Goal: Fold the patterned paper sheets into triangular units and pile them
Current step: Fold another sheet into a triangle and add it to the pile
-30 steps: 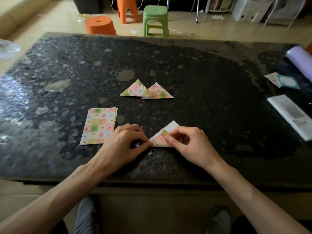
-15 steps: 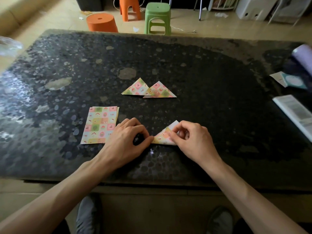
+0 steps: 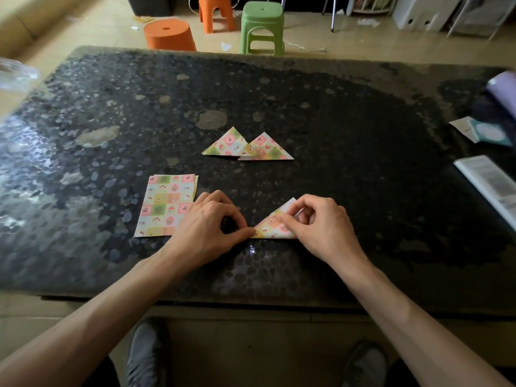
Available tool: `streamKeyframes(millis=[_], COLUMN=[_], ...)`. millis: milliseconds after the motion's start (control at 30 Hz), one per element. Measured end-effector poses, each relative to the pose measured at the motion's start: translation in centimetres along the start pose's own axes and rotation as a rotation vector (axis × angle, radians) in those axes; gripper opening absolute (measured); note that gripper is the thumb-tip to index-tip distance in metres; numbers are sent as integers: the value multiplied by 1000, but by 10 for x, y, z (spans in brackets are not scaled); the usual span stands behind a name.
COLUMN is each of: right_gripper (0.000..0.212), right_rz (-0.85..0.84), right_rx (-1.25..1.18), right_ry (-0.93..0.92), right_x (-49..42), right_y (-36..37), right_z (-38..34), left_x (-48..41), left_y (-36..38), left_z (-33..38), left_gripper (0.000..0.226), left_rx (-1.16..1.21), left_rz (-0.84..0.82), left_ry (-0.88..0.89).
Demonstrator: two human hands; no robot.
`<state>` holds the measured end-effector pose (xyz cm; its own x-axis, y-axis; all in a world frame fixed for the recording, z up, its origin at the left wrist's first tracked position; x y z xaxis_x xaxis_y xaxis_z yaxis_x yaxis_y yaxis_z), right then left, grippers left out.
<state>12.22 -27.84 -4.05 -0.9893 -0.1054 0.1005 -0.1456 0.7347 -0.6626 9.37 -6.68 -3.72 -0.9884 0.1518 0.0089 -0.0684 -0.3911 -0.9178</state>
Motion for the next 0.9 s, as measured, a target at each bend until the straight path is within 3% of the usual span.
streamKeyframes(millis=[533,700,900], right_gripper=[17,17,15], right_rz=[-33,-31,-34], right_rx=[-8,-6,-11], right_ry=[67,65,64], right_x=[-2,-2,-2], right_y=[1,1,0], right_z=[-1,-1,-1], left_x=[1,-1,-7], left_y=[-1,-1,-3], left_z=[2,0,-9], left_gripper=[17,8,22], left_rx=[-14,13,93], left_rz=[-32,-110,-198], left_ry=[-9,19,56])
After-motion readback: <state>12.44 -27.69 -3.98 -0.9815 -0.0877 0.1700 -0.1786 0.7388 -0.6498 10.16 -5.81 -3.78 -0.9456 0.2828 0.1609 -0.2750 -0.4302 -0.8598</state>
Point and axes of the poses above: each hand's wrist, its own x-axis away from the middle knuckle, its own y-axis out of the palm, z = x × y, the point moved 8 cm from there along -x, towards the middle knuckle, and after that the axes turned 9 degrees about -x, right-handed, at the moved point
